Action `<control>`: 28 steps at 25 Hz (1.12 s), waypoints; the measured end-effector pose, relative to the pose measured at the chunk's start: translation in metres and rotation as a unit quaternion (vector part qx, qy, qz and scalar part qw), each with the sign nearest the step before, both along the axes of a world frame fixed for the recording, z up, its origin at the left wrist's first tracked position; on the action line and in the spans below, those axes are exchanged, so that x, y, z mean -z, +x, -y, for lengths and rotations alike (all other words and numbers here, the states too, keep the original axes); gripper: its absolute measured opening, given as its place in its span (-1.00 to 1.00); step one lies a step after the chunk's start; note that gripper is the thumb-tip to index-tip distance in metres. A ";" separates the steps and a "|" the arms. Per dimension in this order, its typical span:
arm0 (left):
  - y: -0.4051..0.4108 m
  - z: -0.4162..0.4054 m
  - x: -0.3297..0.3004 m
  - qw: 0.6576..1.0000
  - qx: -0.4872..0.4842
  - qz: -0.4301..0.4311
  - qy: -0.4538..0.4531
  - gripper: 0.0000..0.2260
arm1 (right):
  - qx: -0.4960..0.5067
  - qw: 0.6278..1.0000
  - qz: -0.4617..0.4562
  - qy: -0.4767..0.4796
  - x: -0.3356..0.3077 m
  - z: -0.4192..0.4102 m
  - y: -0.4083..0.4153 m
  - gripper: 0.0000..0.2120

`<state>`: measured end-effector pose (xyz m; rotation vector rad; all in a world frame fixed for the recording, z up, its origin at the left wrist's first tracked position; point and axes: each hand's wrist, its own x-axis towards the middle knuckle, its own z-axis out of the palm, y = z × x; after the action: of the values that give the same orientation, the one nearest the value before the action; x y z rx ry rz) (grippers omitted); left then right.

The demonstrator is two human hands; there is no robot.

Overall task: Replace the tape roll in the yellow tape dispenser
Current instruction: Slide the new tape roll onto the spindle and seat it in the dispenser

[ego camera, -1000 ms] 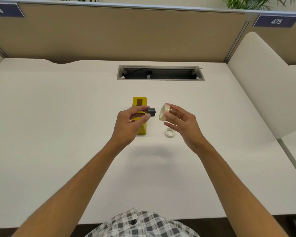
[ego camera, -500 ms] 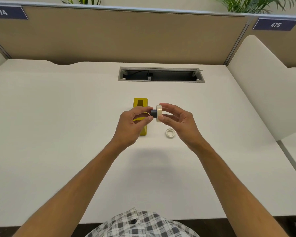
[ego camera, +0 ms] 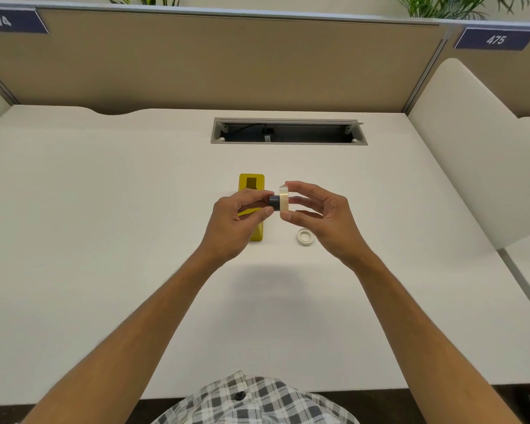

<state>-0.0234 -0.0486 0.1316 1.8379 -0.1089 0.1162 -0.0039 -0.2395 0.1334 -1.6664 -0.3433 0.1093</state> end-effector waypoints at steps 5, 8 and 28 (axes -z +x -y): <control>-0.001 -0.001 0.000 1.000 -0.004 -0.001 -0.011 -0.75 | -0.003 1.000 0.000 -0.002 0.001 0.001 -0.001 -0.55; -0.002 0.001 -0.001 1.000 0.012 0.007 -0.001 -0.74 | -0.006 1.000 -0.003 0.012 0.001 -0.001 -0.002 -0.54; 0.004 -0.007 0.006 0.996 0.003 0.000 -0.088 -0.76 | 0.024 1.000 -0.002 -0.019 0.004 -0.009 0.005 -0.80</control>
<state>-0.0198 -0.0421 0.1257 1.6614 -0.1015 0.1179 0.0007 -0.2300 0.1290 -1.7102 -0.2999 0.0834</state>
